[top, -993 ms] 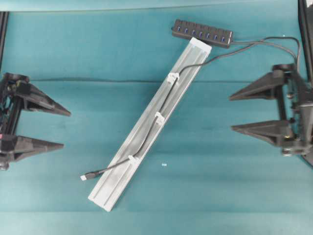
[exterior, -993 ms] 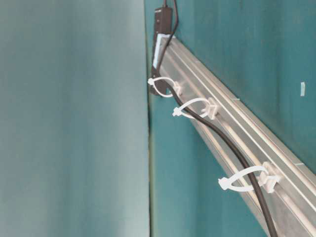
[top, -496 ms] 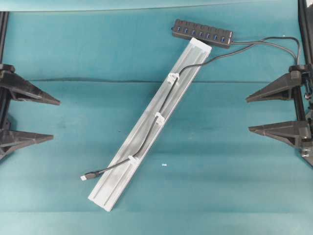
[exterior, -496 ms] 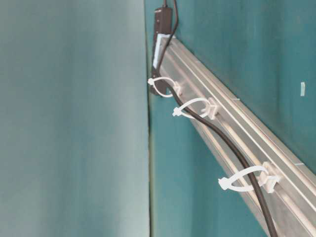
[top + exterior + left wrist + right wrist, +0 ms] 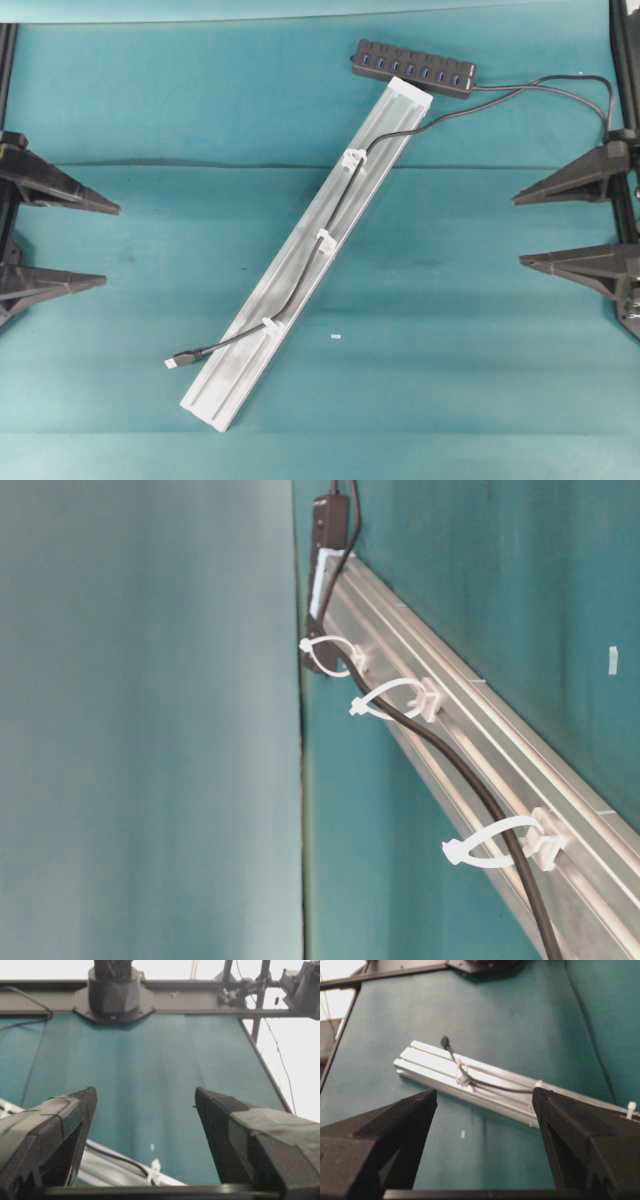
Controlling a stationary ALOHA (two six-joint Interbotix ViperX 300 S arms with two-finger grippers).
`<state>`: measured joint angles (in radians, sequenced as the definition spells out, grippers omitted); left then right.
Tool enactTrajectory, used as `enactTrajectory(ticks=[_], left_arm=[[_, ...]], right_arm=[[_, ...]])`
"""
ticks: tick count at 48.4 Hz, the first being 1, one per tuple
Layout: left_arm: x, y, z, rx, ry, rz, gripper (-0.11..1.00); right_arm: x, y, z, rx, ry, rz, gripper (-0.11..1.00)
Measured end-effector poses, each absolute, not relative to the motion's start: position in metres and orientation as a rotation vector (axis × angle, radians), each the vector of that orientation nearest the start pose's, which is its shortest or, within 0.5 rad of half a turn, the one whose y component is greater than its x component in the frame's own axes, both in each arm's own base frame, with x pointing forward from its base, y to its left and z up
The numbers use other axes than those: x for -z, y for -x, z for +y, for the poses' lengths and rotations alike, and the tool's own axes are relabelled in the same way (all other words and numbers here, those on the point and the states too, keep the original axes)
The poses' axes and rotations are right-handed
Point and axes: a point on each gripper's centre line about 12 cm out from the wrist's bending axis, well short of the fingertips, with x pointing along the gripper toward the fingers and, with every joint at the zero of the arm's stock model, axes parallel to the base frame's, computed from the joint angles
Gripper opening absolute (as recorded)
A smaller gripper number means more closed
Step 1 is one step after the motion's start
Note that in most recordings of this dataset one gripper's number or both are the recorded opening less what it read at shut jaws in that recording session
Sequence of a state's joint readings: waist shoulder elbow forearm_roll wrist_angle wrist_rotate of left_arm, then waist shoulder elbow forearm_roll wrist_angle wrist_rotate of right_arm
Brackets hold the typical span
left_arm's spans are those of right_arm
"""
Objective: Pass the USB cable through three rings with both arms.
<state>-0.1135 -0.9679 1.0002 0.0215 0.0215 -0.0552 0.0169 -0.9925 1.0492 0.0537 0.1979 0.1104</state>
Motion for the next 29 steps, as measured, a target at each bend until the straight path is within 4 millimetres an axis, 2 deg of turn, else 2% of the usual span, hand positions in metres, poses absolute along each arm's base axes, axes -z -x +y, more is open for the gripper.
enactTrajectory(ticks=[9,29], left_arm=[[-0.331,-0.203,-0.023,0.112,0.026,0.052,0.87],[-0.332,-0.2,-0.023,0.114,0.02,0.047,0.87]], right_arm=[[-0.286,-0.193,0.003,0.004,-0.161,0.275,0.85],[-0.284,-0.193,0.001,0.014,-0.162,0.268,0.85]])
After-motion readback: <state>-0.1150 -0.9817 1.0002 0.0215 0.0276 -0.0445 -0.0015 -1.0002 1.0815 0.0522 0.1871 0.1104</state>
